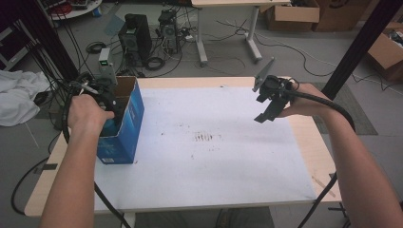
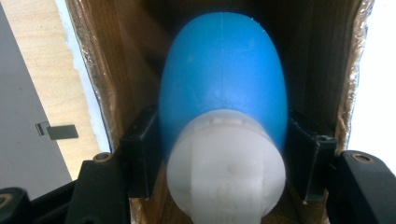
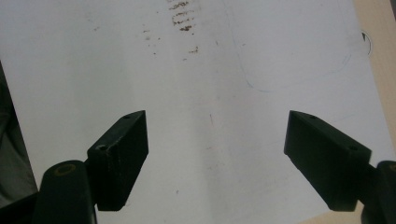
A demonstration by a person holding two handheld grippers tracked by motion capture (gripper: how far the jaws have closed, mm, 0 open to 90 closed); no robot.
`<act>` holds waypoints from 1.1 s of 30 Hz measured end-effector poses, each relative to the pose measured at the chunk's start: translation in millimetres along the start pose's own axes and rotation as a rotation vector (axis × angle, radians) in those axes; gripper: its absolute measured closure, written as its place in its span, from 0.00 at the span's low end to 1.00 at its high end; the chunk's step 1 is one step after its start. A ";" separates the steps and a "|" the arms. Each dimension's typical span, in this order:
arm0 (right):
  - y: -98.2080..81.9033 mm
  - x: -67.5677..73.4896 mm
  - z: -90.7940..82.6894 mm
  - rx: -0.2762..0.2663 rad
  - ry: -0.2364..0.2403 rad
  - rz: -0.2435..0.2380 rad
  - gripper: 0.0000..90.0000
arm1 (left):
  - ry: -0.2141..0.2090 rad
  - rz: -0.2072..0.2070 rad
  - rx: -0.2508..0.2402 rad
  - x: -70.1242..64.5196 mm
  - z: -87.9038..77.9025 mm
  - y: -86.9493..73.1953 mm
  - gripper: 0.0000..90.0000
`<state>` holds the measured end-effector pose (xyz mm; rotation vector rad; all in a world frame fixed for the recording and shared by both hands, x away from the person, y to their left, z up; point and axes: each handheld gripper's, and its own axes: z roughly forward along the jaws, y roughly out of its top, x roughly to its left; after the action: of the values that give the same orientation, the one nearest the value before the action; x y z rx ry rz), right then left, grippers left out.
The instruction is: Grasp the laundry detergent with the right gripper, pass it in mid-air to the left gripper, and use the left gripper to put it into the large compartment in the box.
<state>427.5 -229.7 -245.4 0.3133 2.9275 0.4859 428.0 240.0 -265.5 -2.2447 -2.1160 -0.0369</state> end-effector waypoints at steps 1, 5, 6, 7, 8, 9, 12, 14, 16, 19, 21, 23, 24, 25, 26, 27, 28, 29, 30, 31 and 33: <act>0.0 -0.1 -0.3 0.000 0.000 0.000 0.24 | 0.000 0.000 0.001 -0.1 0.0 0.0 0.43; -0.2 -0.1 -1.0 0.000 0.000 0.000 0.24 | 0.002 0.002 0.002 -0.3 0.2 -0.1 0.43; -0.3 -0.3 -1.2 0.000 0.000 -0.002 0.24 | 0.002 0.002 0.004 -0.3 0.3 0.0 0.43; -0.4 -0.3 -1.3 0.000 0.001 0.000 0.24 | -0.001 -0.002 0.005 -0.5 0.3 -0.1 0.43; -0.6 -0.3 -1.5 -0.003 0.002 0.001 0.24 | -0.001 -0.001 0.005 -0.5 0.3 -0.1 0.43; -0.7 -0.3 -1.6 -0.003 0.002 0.002 0.24 | -0.001 -0.001 0.005 -0.6 0.4 -0.1 0.43; -1.1 -0.5 -1.6 0.000 0.001 0.001 0.24 | 0.001 -0.001 0.005 -0.9 0.4 0.0 0.43; -1.4 -0.7 -1.2 -0.001 0.002 0.003 0.24 | 0.004 0.005 0.007 -0.7 0.4 0.1 0.42; -1.5 -0.7 -0.8 0.000 0.002 0.004 0.24 | 0.005 0.005 0.008 -1.0 0.5 0.1 0.42; -1.4 -0.7 -0.8 0.000 0.003 0.003 0.24 | 0.009 0.005 0.011 -2.0 0.3 0.3 0.42; -1.4 -0.5 -0.9 -0.001 0.003 0.004 0.24 | 0.009 0.006 0.010 -2.1 0.4 0.3 0.42; -1.2 -0.3 -1.3 -0.001 0.002 0.003 0.24 | 0.010 0.007 0.008 -2.3 0.4 0.0 0.42; -1.1 -0.3 -1.6 -0.003 0.002 0.002 0.24 | 0.010 0.007 0.008 -2.2 0.4 -0.1 0.42; -1.2 -0.4 -1.8 -0.003 0.002 0.000 0.24 | 0.010 0.006 0.007 -2.3 0.4 -0.2 0.42; -1.2 -0.3 -2.0 -0.003 0.003 0.003 0.23 | 0.011 0.007 0.006 -2.5 0.4 -0.3 0.42; -1.3 -0.4 -2.1 -0.003 0.003 0.002 0.23 | 0.011 0.007 0.006 -2.6 0.4 -0.4 0.42; -1.4 -0.3 -2.3 -0.005 0.002 0.002 0.23 | 0.011 0.006 0.007 -2.7 0.3 -0.3 0.42; -1.5 -0.3 -2.4 -0.006 0.002 0.004 0.24 | 0.013 0.006 0.006 -2.9 0.4 -0.3 0.42; -1.6 -0.2 -2.4 -0.005 0.002 0.005 0.24 | 0.014 0.006 0.005 -3.2 0.5 -0.4 0.42; -1.6 -0.2 -2.6 -0.004 0.001 0.003 0.24 | 0.015 0.007 0.005 -3.4 0.5 -0.2 0.42; -1.7 -0.5 -2.7 -0.004 0.001 0.003 0.24 | 0.015 0.006 0.005 -3.5 0.5 0.1 0.42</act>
<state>427.2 -232.3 -243.3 0.3169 2.9273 0.4932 427.9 236.5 -266.2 -2.2406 -2.0994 -0.0482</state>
